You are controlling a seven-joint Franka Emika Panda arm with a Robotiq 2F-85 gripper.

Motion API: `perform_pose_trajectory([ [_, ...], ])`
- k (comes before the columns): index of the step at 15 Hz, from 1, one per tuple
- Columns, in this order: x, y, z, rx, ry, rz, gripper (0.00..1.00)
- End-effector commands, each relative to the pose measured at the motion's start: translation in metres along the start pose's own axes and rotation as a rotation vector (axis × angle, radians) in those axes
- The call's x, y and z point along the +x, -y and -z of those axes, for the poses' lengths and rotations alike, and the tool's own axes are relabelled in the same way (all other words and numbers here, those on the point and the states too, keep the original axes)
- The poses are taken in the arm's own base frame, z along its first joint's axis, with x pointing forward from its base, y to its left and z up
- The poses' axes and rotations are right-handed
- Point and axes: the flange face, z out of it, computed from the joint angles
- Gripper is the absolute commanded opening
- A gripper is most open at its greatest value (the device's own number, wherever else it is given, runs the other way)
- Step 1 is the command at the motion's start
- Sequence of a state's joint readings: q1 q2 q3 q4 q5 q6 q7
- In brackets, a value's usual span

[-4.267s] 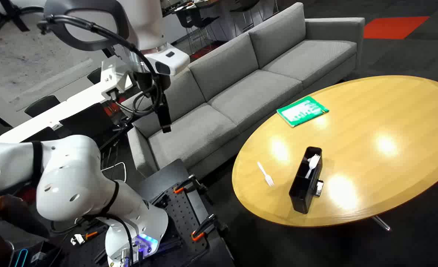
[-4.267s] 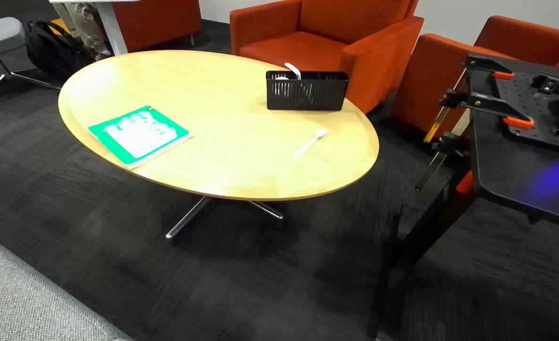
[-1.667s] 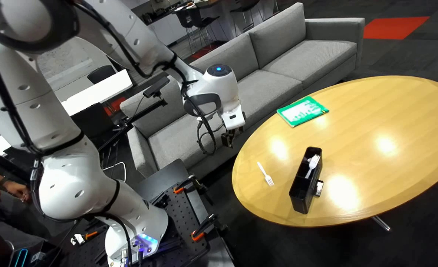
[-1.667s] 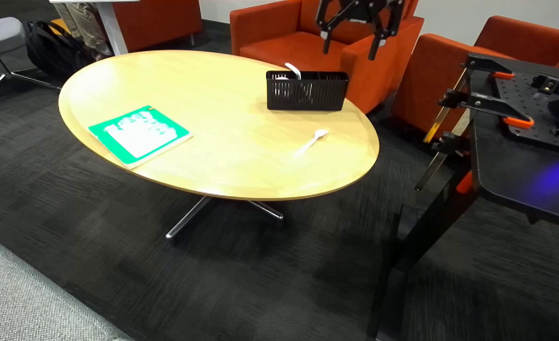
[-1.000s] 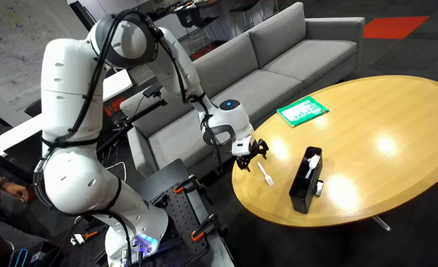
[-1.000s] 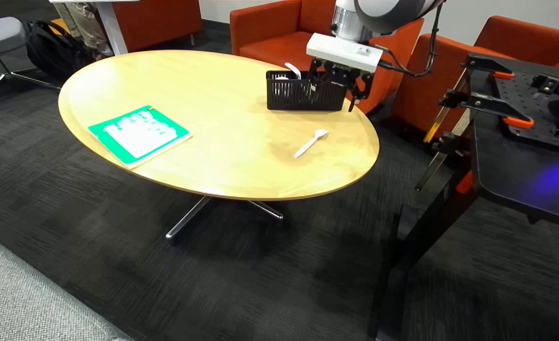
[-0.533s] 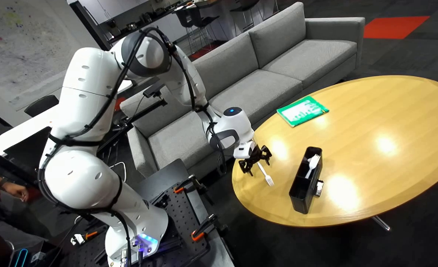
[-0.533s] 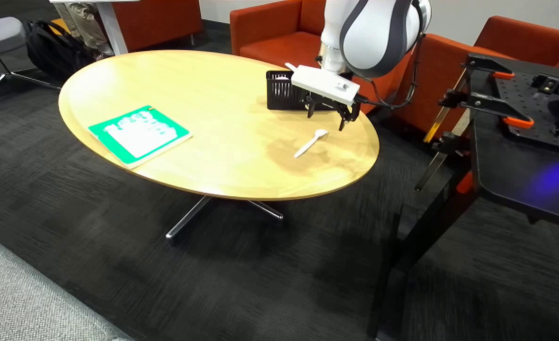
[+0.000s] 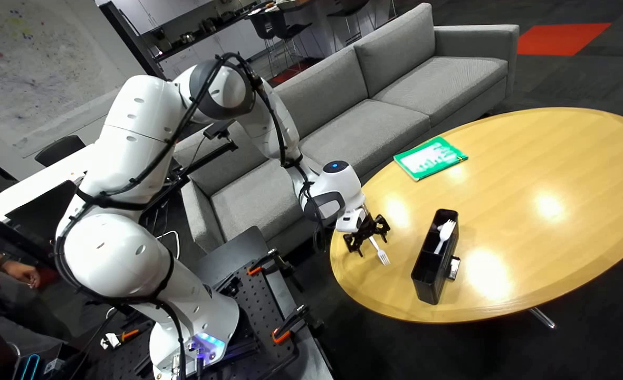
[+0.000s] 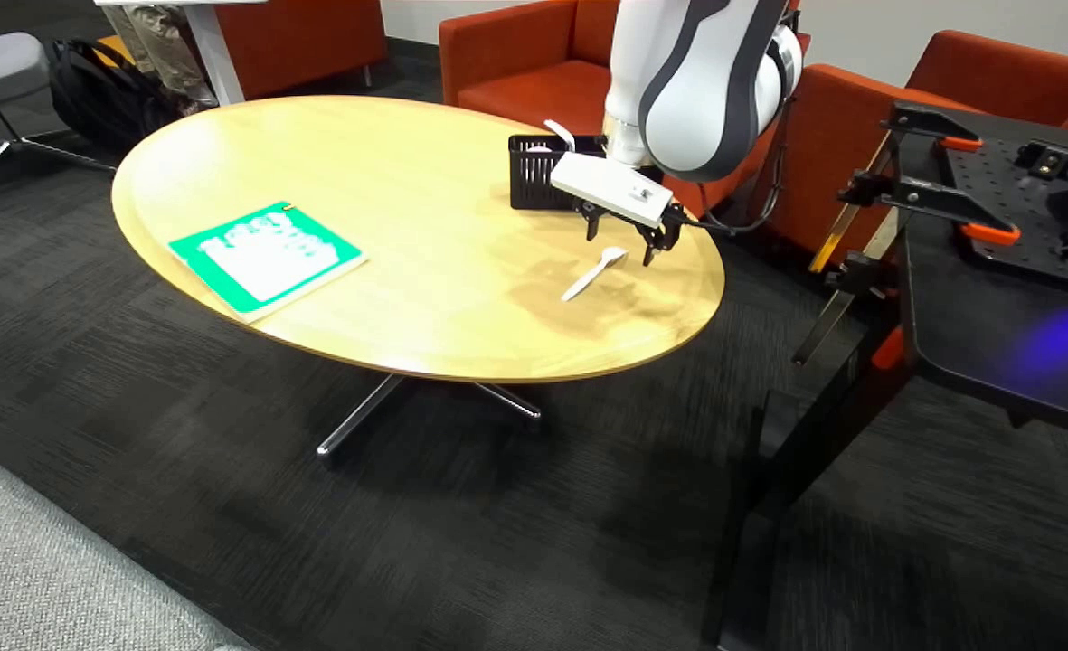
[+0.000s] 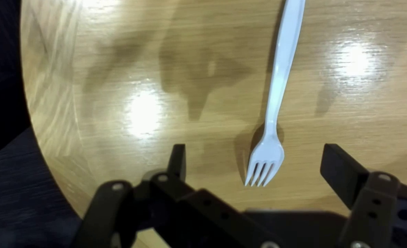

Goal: Move the fork to the left

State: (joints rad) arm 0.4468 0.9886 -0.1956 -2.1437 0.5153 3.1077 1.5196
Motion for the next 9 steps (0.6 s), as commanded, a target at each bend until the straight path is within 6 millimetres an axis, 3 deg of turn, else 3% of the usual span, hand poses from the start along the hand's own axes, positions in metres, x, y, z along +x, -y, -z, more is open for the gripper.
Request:
perform_pose_trajectory([
  [1, 0.001, 0.007, -0.006, -0.013, 0.001, -0.021, 1.0],
  [3, 0.001, 0.008, -0.009, -0.015, 0.004, -0.021, 1.0],
  [4, 0.0, 0.009, -0.011, -0.016, 0.003, -0.022, 0.75],
  [6, -0.001, 0.01, -0.014, -0.018, 0.002, -0.016, 0.68],
  [9, -0.003, 0.012, -0.017, -0.02, 0.002, -0.007, 0.42],
])
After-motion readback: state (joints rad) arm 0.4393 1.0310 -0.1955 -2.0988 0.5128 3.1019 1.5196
